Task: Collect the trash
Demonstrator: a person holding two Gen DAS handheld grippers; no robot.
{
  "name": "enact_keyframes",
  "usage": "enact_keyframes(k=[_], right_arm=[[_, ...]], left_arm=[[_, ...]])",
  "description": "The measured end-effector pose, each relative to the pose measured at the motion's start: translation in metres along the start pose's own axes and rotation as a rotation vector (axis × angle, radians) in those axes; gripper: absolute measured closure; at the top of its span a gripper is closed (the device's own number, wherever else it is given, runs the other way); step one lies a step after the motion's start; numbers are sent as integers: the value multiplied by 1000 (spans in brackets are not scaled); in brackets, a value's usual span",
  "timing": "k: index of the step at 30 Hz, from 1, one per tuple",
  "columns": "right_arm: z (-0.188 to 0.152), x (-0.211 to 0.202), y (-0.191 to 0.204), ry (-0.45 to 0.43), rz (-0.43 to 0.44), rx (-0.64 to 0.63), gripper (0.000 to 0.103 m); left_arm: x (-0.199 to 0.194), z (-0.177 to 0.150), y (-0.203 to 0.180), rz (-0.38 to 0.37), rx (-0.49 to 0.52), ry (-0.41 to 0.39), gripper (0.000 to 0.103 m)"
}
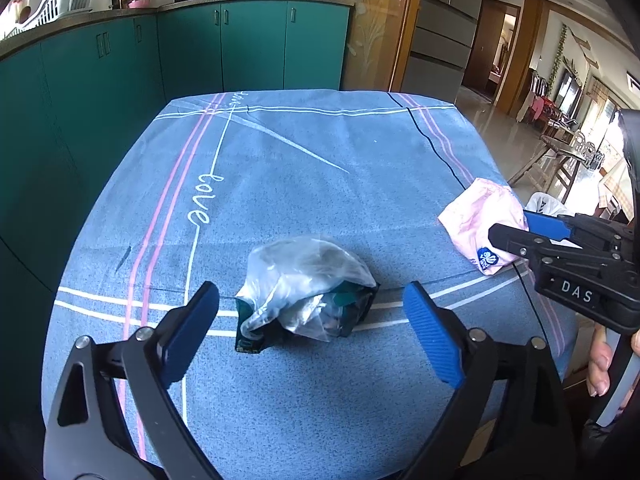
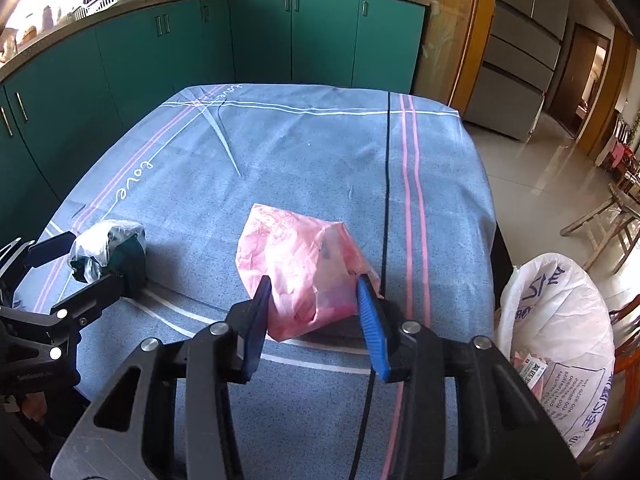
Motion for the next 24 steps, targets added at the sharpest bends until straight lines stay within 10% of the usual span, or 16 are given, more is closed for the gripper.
enact_keyframes(k=[7,11,18,24], right_arm=[[-3,4,-7,12,6,29,60],[-4,3,-8,10,10,31,58],[-4,1,-16,-6,-2,68,21],[-12,12,-17,32,-12,64,18]], left_arm=[[13,-2,-15,0,49,24,10],[18,-4,-19,4,77,35,31],[16,-4,-13,-1,51,22,43],[12,-4,-15,0,51,12,44]])
Point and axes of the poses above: each gripper's, at about its wrist camera, not at the fingertips, and x roughly the way its jaws point, y to its left, z to its top, the point moved 9 cm from there along x, roughly the way its jaws point, and after that the axes turned 6 degrees about x, right-handed, at the moved point
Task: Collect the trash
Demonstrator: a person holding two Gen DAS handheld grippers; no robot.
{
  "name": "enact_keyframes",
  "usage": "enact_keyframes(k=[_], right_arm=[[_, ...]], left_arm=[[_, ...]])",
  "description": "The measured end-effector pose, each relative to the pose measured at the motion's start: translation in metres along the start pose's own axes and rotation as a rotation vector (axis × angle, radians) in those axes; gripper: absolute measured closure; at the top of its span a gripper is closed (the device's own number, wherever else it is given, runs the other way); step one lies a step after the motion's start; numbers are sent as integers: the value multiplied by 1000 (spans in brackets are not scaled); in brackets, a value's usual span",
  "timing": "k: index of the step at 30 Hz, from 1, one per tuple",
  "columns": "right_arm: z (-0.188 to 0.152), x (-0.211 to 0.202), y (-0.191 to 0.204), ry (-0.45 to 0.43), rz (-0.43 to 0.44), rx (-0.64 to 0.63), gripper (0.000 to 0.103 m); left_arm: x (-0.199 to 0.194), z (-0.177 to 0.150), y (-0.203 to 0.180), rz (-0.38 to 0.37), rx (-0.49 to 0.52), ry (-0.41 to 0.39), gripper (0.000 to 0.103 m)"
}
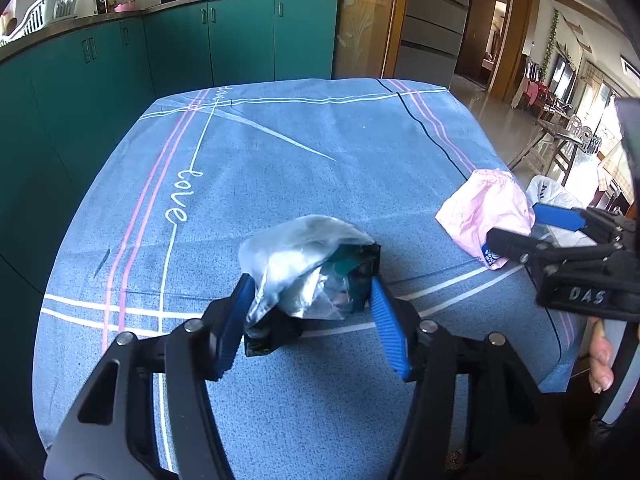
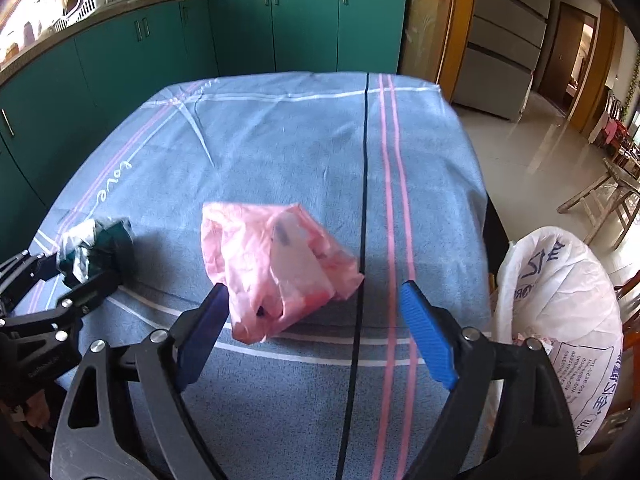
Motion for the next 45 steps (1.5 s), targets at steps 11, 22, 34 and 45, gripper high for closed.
enact_keyframes(k=[11,22,34,45], right_arm=[[-4,0,14,4,62,-33,72],[16,-39,2,-110,58,-30,74],[23,-90,-90,-230,-50,109,74],[-35,-150,-250,-299,-286,370,74]], left_arm=[[-13,6,10,29,-22,-45,44],[-43,25,2,60,4,-116,44],[-60,50,-49,20,99,-159,44],[-34,88,-218,-315,327,-130,44]])
Point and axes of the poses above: each gripper's, at about its wrist camera, not at the fingertips, and x roughly the way its jaws point, y to its left, z to its top, the point moved 9 cm from there along x, roughly the way its jaws point, and after that the axes turned 6 degrees about x, right-handed, at the moved point
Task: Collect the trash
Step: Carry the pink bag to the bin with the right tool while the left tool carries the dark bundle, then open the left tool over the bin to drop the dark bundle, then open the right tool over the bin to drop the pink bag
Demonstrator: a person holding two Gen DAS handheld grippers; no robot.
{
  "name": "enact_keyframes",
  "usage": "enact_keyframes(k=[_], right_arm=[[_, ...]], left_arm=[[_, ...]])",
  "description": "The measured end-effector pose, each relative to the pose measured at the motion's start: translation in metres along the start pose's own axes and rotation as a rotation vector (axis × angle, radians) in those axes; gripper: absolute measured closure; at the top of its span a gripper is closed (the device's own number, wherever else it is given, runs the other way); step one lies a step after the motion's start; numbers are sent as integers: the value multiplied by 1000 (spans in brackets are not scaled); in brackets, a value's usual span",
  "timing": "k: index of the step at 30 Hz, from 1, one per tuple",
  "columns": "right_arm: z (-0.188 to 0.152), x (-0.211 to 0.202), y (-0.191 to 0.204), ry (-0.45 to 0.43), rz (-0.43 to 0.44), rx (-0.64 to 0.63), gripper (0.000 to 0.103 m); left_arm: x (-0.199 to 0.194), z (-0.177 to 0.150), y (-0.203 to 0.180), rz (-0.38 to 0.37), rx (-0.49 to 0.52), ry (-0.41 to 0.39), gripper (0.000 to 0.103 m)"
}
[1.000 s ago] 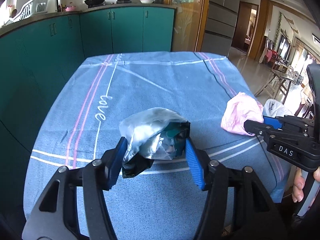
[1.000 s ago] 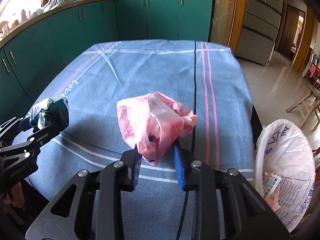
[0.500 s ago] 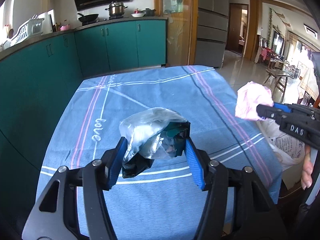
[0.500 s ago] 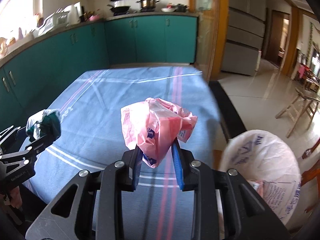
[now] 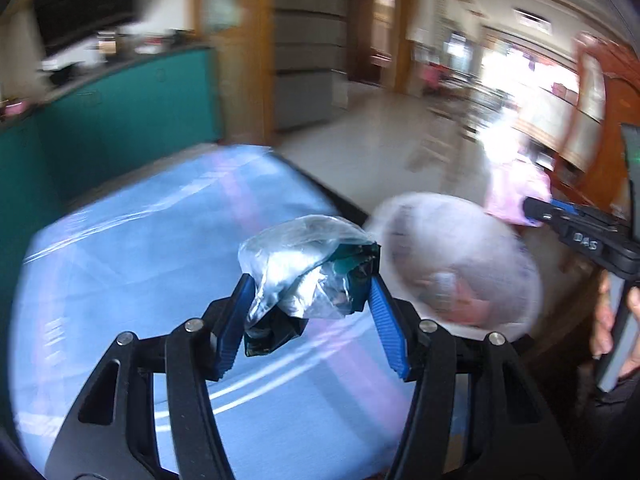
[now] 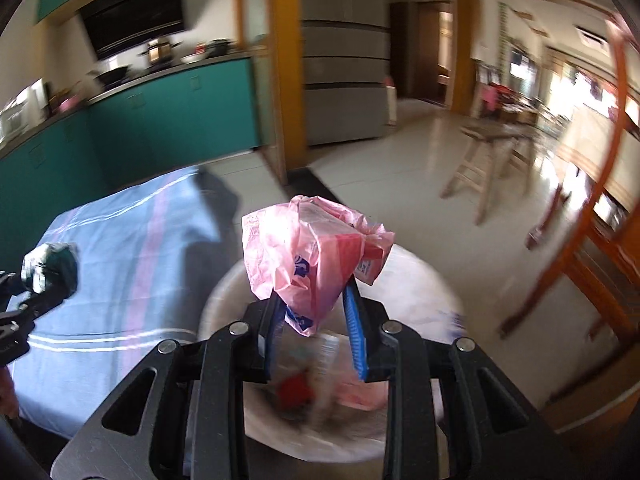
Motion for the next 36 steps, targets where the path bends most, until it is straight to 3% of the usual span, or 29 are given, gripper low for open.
enact_keyframes(k=[3,7,8,9,10,13,19,20,22,23,24,30,36], right_arm=[[-10,-3,-40,2,-45,63,74],[-30,1,-78,29,-77,141,74],[-35,3,-82,39,-81,153,74],[-38,6,-84,46,-81,158,74],[-39,9,-86,54,-81,162,74],[-42,15,-80,64,-62,155,74],[-35,26,-51,78,-29,105,74],[-34,29,-46,90,-33,99,70],[-35,33,-38,108,-59,95,48],[-34,33,-36,105,-72,93,30],[-33,31,-32,93,-86,87,23],[-15,4,6,13,-86,19,12],[12,-46,48,-154,-42,25,4]], left_arm=[[34,11,-45,-156,26,48,44],[68,19,-93,-264,85,88,43],[74,20,-102,-275,106,89,36],[83,21,-111,-279,131,96,21],[90,21,-113,-258,143,102,16],[99,17,-101,-153,149,112,13],[64,6,-48,-25,82,84,7],[54,6,-36,4,70,66,6],[36,7,-24,41,61,37,6],[27,7,-18,63,61,19,5],[17,6,-10,99,60,-3,5],[-50,-1,41,281,-2,-96,4],[-119,-1,79,375,-93,-187,3]])
Point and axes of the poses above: each gripper's, at about its wrist camera, not at the fingertips, and x roughly the way its jaws point, y to its left, z to its top, the point moved 9 cm from there along x, roughly the way its jaws point, and after that the axes turned 6 degrees about x, right-handed, at the moved point
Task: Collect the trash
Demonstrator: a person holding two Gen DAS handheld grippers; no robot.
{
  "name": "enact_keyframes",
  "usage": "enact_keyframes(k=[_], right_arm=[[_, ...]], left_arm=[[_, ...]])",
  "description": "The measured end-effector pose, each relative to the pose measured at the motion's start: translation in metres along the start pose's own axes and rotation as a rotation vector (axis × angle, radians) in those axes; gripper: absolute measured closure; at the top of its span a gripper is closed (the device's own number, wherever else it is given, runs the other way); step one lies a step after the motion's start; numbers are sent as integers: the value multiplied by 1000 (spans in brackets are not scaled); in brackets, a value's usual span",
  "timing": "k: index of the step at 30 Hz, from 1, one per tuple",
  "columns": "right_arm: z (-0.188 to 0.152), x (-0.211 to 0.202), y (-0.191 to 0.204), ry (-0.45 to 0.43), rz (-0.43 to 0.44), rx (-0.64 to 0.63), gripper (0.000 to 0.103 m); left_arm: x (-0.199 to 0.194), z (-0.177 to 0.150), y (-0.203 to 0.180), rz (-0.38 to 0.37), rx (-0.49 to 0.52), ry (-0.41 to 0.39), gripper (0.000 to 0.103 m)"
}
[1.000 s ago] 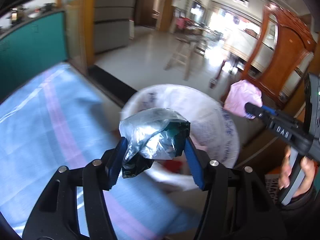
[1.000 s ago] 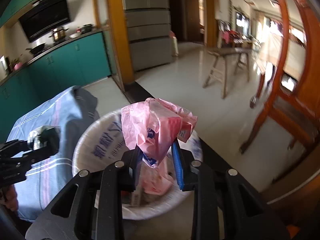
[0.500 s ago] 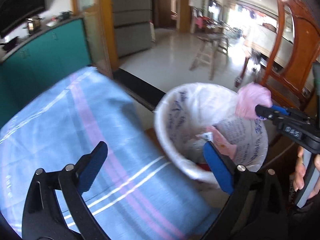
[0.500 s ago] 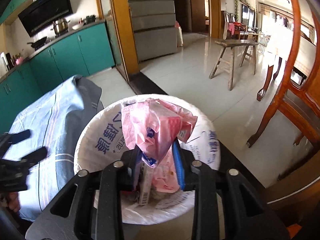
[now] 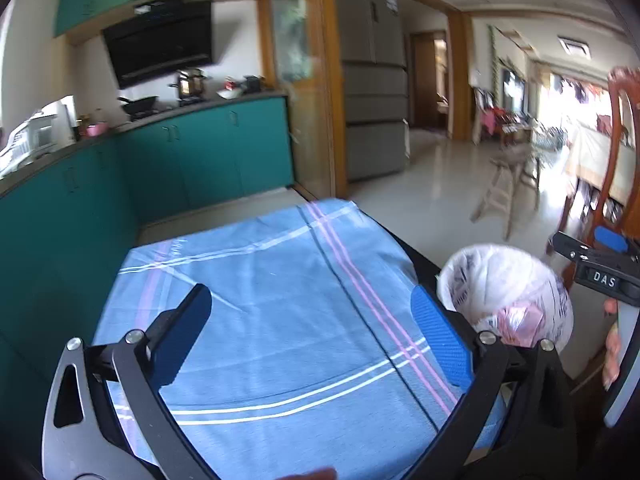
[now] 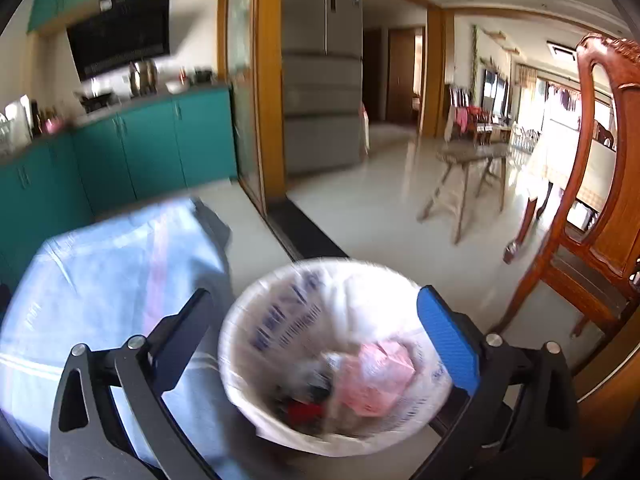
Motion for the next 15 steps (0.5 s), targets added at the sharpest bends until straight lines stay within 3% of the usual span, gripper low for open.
enact_keyframes(k=[3,5,10,15], right_arm=[[-6,-25,33,-46,115,97,3],[-19,-38,65,-46,205,89,3],[-25,-61,113,-118,142,-117,4],[-16,-88,118,-148,175,-93,3]], left_arm=[[-22,1,19,32,-36,-37,3],[-36,-2,31,54,-53,-53,3],[-59,-16,48,78,-68,-31,3],[-83,-19,61,86,-79,-60,3]])
Point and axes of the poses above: each gripper's, at about its wrist camera, not at the fingertips, and x roughly the way its jaws point, y to its left, z to its top, the point moved 9 cm from there along x, roughly the way its jaws point, and after that the axes turned 6 degrees about x, right-handed, at the moved point
